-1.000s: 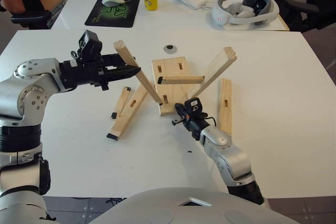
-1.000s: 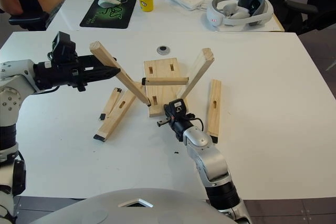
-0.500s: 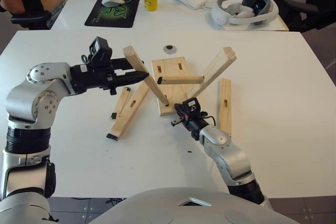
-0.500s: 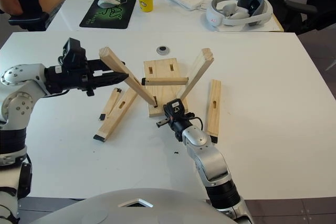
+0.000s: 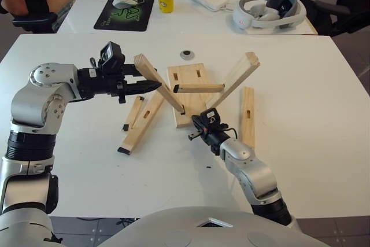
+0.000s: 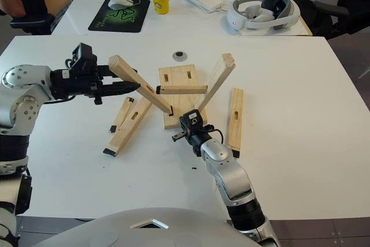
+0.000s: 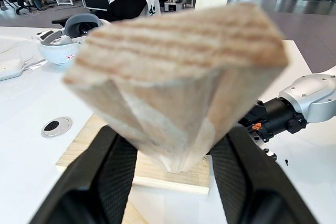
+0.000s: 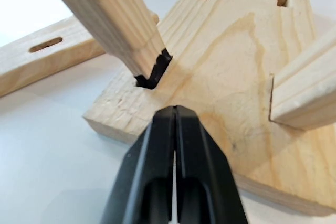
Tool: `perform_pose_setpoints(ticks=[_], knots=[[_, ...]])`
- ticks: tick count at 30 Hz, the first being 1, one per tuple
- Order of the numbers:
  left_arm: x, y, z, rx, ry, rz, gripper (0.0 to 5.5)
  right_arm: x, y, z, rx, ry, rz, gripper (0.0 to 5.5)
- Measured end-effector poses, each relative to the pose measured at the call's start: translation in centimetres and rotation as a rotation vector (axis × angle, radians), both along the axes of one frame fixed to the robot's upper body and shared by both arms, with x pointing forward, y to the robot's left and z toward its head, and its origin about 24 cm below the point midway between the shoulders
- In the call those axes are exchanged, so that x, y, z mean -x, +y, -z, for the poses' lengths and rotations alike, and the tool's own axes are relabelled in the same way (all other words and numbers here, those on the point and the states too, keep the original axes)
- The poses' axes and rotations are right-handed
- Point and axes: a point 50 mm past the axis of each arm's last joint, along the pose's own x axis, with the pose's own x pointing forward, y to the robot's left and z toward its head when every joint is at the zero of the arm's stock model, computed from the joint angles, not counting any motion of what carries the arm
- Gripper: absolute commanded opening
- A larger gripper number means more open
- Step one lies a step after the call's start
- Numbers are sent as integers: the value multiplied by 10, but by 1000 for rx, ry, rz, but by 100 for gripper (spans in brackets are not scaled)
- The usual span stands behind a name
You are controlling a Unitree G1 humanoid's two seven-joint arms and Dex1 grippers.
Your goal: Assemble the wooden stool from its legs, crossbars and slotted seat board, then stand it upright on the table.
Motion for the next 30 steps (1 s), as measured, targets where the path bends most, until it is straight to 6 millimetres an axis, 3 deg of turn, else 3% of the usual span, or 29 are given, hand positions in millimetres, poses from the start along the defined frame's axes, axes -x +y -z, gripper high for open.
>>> perform_pose_setpoints(ticks=[8, 30], knots=[[2, -15, -8, -83, -19, 49, 203, 0, 1, 0, 0, 1, -6, 0], [2, -29, -6, -145, -56, 92, 203, 2, 8, -2, 7, 16, -39, 0]])
